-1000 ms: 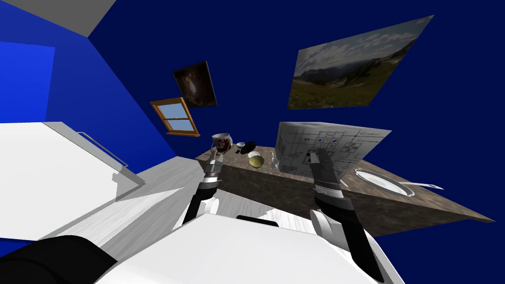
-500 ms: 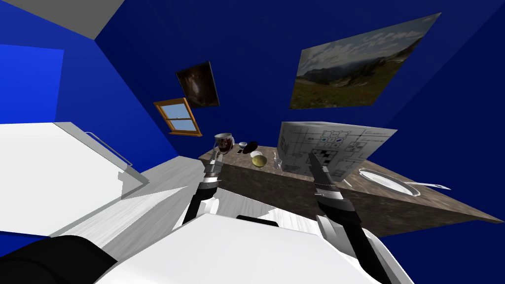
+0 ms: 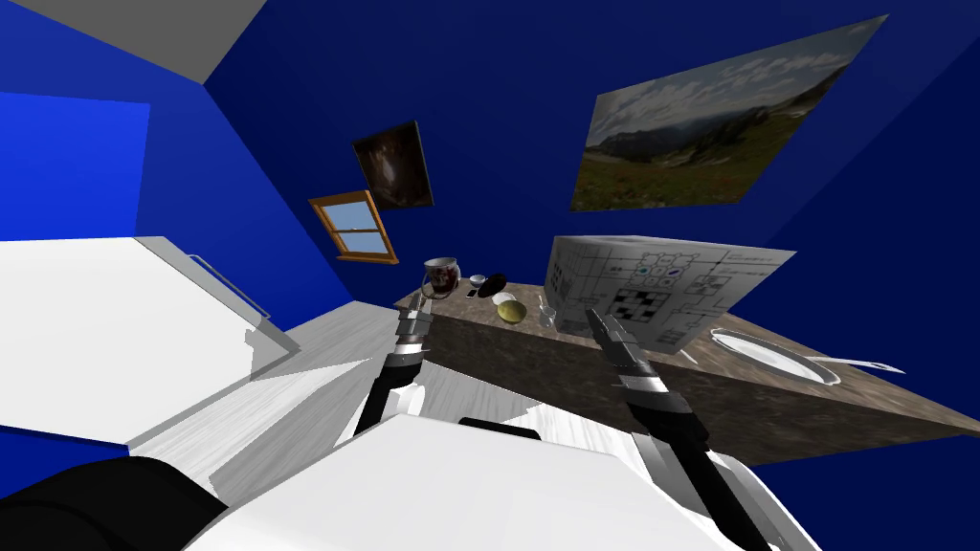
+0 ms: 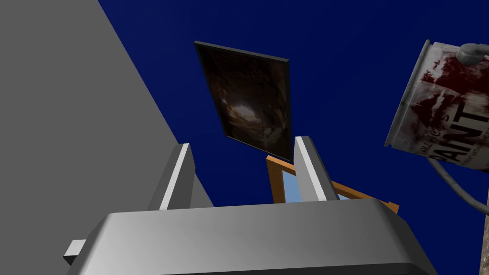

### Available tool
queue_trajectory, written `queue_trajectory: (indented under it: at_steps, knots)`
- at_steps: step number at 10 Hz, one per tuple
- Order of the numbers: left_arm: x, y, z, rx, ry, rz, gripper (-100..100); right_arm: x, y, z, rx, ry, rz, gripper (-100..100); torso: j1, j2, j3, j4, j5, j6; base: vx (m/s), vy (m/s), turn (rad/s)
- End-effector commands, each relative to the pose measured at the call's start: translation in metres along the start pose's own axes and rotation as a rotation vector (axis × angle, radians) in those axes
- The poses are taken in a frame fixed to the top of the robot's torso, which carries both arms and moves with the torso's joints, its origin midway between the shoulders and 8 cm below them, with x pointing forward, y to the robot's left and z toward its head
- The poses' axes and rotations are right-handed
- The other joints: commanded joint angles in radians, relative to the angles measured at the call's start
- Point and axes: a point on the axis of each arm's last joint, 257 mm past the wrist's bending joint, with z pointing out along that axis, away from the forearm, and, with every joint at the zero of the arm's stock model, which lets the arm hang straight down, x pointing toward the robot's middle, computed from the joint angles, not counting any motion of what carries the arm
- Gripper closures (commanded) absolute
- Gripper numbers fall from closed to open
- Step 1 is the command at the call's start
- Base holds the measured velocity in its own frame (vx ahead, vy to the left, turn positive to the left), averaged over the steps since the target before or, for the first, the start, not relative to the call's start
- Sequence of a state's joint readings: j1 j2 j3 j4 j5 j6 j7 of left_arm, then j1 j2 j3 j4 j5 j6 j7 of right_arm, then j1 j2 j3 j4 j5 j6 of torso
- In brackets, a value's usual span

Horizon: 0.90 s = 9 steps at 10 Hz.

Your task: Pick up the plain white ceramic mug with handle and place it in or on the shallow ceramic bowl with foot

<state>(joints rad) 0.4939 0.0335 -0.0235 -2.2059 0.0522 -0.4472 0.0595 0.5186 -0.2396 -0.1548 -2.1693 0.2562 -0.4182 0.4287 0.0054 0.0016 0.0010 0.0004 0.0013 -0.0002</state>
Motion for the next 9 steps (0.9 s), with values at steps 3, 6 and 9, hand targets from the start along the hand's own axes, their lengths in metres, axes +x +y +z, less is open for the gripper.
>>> queue_trajectory:
  at_steps: [3, 6, 9]
  knots:
    - [0.000, 0.000, 0.000, 0.000, 0.000, 0.000, 0, 0.020, -0.033, -0.013, 0.033, 0.109, -0.218, -100, -0.001, 0.000, 0.000, 0.000, 0.000, 0.000, -0.018, 0.074, 0.032]
    - [0.000, 0.000, 0.000, 0.000, 0.000, 0.000, 0, 0.041, -0.073, -0.032, 0.051, 0.247, -0.451, -100, 0.001, -0.001, -0.001, 0.000, 0.000, 0.000, -0.003, 0.100, 0.072]
    - [0.000, 0.000, 0.000, 0.000, 0.000, 0.000, 0, 0.059, -0.115, -0.057, 0.051, 0.393, -0.680, -100, 0.002, 0.000, 0.000, 0.000, 0.000, 0.000, -0.009, 0.110, 0.077]
